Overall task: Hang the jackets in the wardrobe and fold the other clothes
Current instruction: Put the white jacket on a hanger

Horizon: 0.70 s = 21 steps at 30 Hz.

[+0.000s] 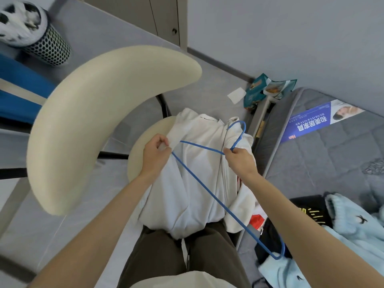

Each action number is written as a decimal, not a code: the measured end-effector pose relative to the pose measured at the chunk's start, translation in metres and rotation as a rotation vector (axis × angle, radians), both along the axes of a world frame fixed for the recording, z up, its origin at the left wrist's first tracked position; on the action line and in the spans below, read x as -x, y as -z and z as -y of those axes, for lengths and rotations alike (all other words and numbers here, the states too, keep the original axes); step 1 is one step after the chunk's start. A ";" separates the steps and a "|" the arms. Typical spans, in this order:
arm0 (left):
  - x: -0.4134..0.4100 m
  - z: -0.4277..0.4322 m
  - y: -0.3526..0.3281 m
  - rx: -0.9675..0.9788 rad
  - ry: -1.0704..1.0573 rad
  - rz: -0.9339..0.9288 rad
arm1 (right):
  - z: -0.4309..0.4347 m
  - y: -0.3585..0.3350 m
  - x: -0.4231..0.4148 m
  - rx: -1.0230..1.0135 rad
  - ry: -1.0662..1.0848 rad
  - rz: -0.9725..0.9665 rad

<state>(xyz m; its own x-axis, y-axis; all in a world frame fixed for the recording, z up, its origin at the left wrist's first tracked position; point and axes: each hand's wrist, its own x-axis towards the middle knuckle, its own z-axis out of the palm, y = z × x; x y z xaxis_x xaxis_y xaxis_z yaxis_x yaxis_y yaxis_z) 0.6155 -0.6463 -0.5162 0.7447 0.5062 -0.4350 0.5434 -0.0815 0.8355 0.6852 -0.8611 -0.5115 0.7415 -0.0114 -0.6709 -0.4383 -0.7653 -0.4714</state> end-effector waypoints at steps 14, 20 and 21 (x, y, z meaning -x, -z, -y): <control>0.050 0.071 0.013 0.271 0.399 -0.161 | -0.054 0.060 -0.035 -0.444 -0.037 -0.158; 0.048 0.059 0.079 -0.093 0.504 -0.457 | -0.048 0.093 -0.046 -0.191 -0.326 -0.102; 0.046 0.057 0.081 -0.167 0.560 -0.474 | -0.044 0.094 -0.048 -0.163 -0.328 -0.092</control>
<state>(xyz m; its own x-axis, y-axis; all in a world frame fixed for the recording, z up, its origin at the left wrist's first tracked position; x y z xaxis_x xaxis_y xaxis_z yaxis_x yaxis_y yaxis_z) 0.5691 -0.7036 -0.5977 0.6624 0.1941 -0.7236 0.6818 -0.5566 0.4748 0.7330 -0.8172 -0.6059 0.6248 0.3293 -0.7080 -0.2287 -0.7898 -0.5691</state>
